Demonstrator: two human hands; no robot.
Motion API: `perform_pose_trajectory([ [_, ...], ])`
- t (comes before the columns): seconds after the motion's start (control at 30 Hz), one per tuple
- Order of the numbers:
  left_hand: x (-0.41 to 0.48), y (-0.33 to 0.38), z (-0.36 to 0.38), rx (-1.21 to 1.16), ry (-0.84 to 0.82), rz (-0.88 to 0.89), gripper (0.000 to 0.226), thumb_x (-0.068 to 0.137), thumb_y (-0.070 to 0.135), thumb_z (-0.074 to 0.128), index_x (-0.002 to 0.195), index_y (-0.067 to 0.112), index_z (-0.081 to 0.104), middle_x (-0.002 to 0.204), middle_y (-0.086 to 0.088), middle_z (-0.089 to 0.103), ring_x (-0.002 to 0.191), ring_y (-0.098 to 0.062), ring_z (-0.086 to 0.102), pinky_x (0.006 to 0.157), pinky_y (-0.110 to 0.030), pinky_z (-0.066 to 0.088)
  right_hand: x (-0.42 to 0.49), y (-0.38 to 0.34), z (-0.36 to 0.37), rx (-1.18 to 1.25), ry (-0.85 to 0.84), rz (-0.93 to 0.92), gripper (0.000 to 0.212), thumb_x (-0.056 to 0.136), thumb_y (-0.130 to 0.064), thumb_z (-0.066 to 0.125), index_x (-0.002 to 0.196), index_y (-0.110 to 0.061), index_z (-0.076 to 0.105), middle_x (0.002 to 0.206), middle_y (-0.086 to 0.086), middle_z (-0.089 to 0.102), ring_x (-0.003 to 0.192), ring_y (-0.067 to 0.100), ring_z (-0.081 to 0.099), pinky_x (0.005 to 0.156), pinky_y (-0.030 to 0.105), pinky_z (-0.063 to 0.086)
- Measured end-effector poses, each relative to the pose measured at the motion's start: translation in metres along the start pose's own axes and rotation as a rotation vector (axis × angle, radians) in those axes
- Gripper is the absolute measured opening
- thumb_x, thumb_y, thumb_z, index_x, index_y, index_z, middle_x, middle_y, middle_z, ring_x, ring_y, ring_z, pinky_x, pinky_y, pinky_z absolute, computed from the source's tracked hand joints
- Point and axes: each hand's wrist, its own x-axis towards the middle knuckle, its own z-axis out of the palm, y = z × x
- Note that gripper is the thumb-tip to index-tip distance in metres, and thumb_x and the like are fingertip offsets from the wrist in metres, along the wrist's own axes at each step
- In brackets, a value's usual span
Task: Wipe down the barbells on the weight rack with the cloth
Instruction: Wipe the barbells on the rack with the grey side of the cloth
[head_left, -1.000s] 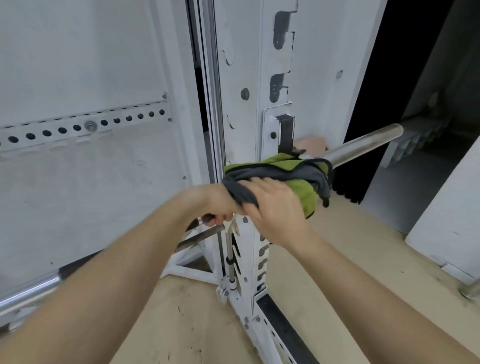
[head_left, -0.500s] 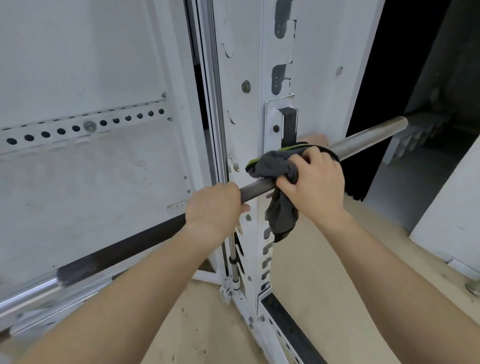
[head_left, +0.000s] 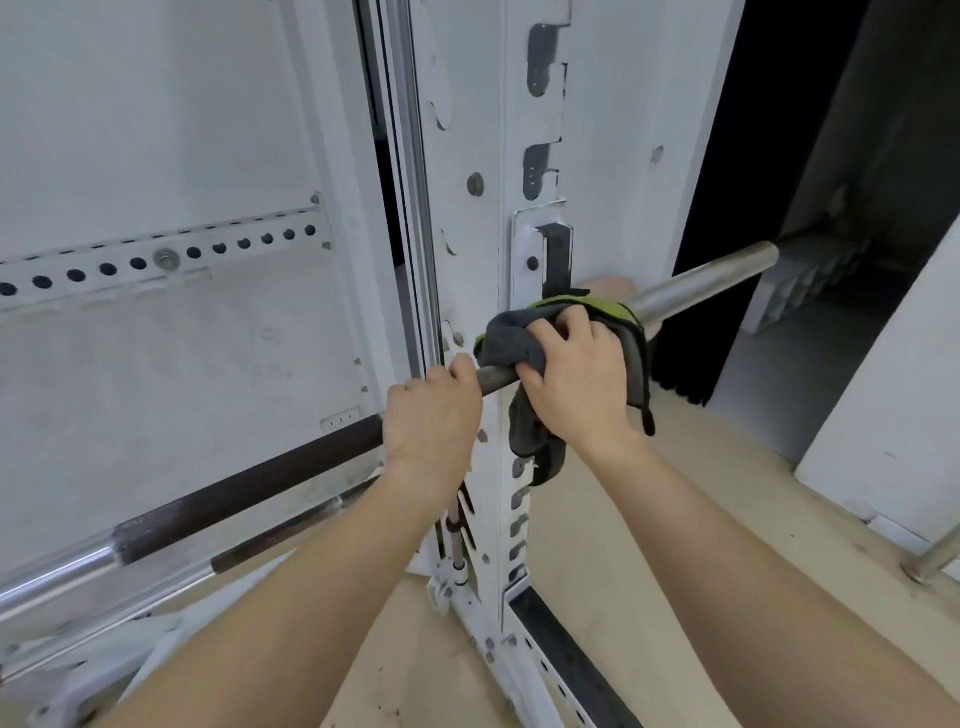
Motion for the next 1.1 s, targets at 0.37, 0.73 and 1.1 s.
perform_pose_trajectory([
  [0.37, 0.05, -0.055, -0.021, -0.858, -0.792, -0.037, 0.043, 0.088, 0.056, 0.068, 0.083, 0.016, 0.053, 0.064, 0.004, 0.056, 0.053, -0.013, 0.05, 0.053, -0.028, 0.041, -0.005, -0.01, -0.01, -0.029, -0.077, -0.164, 0.029, 0.088, -0.044, 0.054, 0.105, -0.023, 0.065, 0.1, 0.003, 0.057, 0.086, 0.028, 0.057, 0.082, 0.042, 0.041],
  [0.73, 0.022, -0.079, -0.007, -0.775, -0.619, 0.075, 0.057, 0.092, 0.067, 0.053, 0.077, 0.012, 0.052, 0.064, 0.001, 0.053, 0.052, -0.016, 0.048, 0.053, -0.029, 0.042, 0.004, -0.012, -0.006, -0.056, -0.005, 0.08, 0.034, 0.084, -0.046, 0.049, 0.096, -0.018, 0.065, 0.093, 0.007, 0.059, 0.078, 0.032, 0.06, 0.081, 0.043, 0.042],
  [1.1, 0.003, -0.122, -0.01, -0.761, -0.43, -0.039, 0.082, 0.063, 0.075, 0.072, 0.121, 0.019, 0.056, 0.111, 0.004, 0.068, 0.099, -0.019, 0.065, 0.09, -0.042, 0.055, -0.02, -0.098, -0.018, 0.701, -0.191, -0.104, 0.02, 0.087, -0.029, 0.05, 0.098, -0.017, 0.061, 0.089, -0.001, 0.063, 0.079, 0.021, 0.059, 0.068, 0.039, 0.047],
])
